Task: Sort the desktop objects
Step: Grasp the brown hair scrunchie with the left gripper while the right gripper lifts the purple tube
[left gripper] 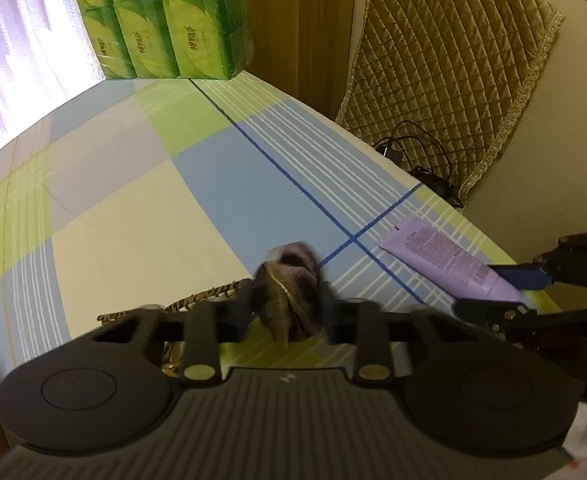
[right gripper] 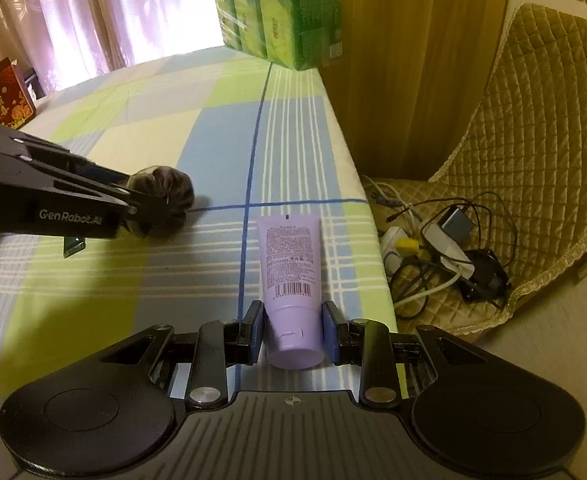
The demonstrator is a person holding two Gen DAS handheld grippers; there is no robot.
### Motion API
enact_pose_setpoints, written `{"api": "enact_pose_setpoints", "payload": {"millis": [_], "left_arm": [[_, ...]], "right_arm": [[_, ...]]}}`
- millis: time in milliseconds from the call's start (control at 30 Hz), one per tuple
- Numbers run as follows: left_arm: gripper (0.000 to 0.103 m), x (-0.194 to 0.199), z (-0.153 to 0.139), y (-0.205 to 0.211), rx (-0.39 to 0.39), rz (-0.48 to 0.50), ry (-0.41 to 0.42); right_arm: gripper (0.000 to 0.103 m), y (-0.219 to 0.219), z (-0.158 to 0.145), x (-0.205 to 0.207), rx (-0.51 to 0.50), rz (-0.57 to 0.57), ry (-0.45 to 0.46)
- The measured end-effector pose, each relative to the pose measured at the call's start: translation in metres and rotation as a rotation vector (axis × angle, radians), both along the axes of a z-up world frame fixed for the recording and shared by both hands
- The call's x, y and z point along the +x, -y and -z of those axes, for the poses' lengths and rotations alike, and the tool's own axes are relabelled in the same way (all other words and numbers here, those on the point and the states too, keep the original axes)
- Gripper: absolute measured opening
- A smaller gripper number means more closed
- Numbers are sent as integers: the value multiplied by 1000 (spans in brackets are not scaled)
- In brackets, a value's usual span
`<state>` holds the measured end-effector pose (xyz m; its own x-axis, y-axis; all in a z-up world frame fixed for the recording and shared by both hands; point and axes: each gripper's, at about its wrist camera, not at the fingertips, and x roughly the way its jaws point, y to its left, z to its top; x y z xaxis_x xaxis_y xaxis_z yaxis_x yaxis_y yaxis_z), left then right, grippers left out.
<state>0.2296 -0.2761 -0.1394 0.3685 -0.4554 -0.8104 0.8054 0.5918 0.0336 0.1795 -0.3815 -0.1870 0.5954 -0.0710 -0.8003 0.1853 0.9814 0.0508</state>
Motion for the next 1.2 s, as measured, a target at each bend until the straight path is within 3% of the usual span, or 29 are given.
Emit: {"api": "enact_pose_setpoints", "payload": {"millis": [200,333,533,700,733,800,833,900,933,1200], "left_arm": [[18,-21,-14,-24,-32,26,17],[18,-43,-17,-55,-34,8,-25],[18,-71,-7,-115,-22,-123,-207],[22,-91,-5,-145,-16,-172,-293],[22,-94,-5,-146,-9,-169,-289],[36,-99,-6,-146,1,-154,-263],[42,-100,-8,-146,5,-150,-242],[61,-100,-9,-142,4,-131,-204],[62,-99,-8,-139,6,-119,-187],[55,-100,-1,-132,51,-85,-133]], "right_arm": [[28,-3,-1,-3,-9,-12,-11],[28,-9,-1,-12,-14,-38,-17],[28,-34,-1,-42,-14,-162,-31],[28,-53,-2,-66,-3,-259,-54],[28,-56,-2,-68,2,-272,-60],[29,-60,-2,-72,9,-289,-63],[34,-61,-2,-73,10,-290,-62],[55,-63,-1,-72,11,-283,-57],[64,-63,-2,-73,11,-280,-47],[64,-63,-1,-63,4,-277,-26]]}}
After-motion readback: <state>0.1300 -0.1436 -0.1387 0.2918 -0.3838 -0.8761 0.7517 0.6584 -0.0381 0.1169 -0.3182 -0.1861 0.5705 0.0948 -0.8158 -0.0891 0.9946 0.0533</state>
